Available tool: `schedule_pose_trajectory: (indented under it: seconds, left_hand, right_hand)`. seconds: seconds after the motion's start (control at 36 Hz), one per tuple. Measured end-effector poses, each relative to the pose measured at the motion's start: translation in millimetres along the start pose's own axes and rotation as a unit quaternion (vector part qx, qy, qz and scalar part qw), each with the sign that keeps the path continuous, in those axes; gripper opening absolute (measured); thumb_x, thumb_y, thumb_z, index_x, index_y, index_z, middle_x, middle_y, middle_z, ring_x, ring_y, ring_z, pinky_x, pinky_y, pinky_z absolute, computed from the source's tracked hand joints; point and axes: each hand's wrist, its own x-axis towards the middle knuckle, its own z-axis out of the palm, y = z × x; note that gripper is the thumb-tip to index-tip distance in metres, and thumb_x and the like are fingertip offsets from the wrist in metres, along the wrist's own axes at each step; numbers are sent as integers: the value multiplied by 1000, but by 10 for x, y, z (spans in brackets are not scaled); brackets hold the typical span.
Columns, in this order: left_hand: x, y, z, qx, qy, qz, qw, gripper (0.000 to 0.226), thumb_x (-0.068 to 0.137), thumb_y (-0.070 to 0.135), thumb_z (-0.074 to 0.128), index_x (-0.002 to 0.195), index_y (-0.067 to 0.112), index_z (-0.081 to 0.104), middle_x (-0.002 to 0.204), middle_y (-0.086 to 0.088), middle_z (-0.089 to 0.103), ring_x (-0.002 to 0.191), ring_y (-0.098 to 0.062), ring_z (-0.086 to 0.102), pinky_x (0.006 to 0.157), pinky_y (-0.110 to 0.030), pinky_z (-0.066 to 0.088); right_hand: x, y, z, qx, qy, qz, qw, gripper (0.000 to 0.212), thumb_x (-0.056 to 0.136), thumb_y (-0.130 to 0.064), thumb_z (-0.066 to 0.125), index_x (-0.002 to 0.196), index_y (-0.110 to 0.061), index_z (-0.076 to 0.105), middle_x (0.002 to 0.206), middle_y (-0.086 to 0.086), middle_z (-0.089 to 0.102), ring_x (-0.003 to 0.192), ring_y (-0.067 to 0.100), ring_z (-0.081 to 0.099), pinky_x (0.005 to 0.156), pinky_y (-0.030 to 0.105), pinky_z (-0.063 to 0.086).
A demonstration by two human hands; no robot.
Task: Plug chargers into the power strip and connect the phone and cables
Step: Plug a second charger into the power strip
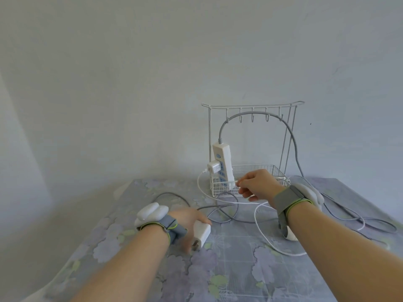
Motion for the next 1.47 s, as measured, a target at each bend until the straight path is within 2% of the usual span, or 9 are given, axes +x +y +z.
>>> schedule_pose_trajectory:
  seconds: [0.22,0.39,0.5,0.64,0.86,0.97,1.22,1.36,1.47]
  left_hand:
    - [-51,10,-169,-117,1,-5,993,52,65,42,81,109,20,64,98,-10,70,66,-18,62,65,-30,57]
    - [-136,55,-594,-130,74,7,989,70,39,76,67,88,25,75,90,3,69,85,-15,63,73,-34,50]
    - [-167,106,-779,-193,104,17,975,60,35,74,64,59,19,59,60,3,47,60,-17,43,59,-30,28]
    - [-114,47,-807,-404,118,64,905,62,53,62,57,95,18,62,81,-4,70,73,-17,52,63,-28,34]
    - [88,1,-790,-516,208,21,831,44,73,62,42,73,19,49,55,-7,63,56,-22,50,75,-36,37]
    - [267,46,-782,-570,258,-22,780,47,74,65,48,68,18,49,57,-1,53,52,-19,46,53,-24,35]
    - [662,2,-552,-416,282,-84,860,55,76,68,57,64,15,50,56,-3,56,46,-16,45,52,-25,36]
    - [851,-136,-427,-246,278,-101,923,43,79,45,68,104,14,53,97,-2,62,93,-27,60,73,-30,41]
    - [924,-136,-337,-179,312,-92,928,39,78,37,68,103,12,50,100,-5,60,95,-29,58,74,-33,43]
  right_hand:
    - [-19,2,-128,-3,-2,6,1000,16,90,-5,55,95,0,70,70,7,67,56,14,58,58,26,52]
    - [2,-34,-196,-2,8,7,1000,17,90,-5,55,94,-1,70,72,7,67,57,14,59,60,27,52]
    - [31,-52,-220,1,9,3,1000,17,90,-5,54,94,0,70,71,7,67,57,15,58,58,26,52]
    - [75,-76,-219,14,7,-2,1000,16,90,-4,54,92,0,70,70,8,67,57,16,58,60,27,53]
    - [203,-110,-160,16,0,-20,1000,16,90,-3,53,89,-3,69,71,8,66,56,15,58,58,26,53]
    - [318,-107,-123,12,28,-39,999,16,90,-3,53,93,-2,68,76,10,66,60,17,59,62,29,56]
    - [725,-70,77,-52,55,-66,995,30,85,-20,64,114,-10,62,95,8,68,84,30,70,82,44,58]
    - [986,-68,237,-131,43,-88,987,53,85,-31,66,131,-10,51,118,7,64,104,26,62,92,39,50]
    - [1101,-42,416,-170,47,-102,979,45,85,-32,65,120,-6,55,112,11,65,100,30,61,80,35,48]
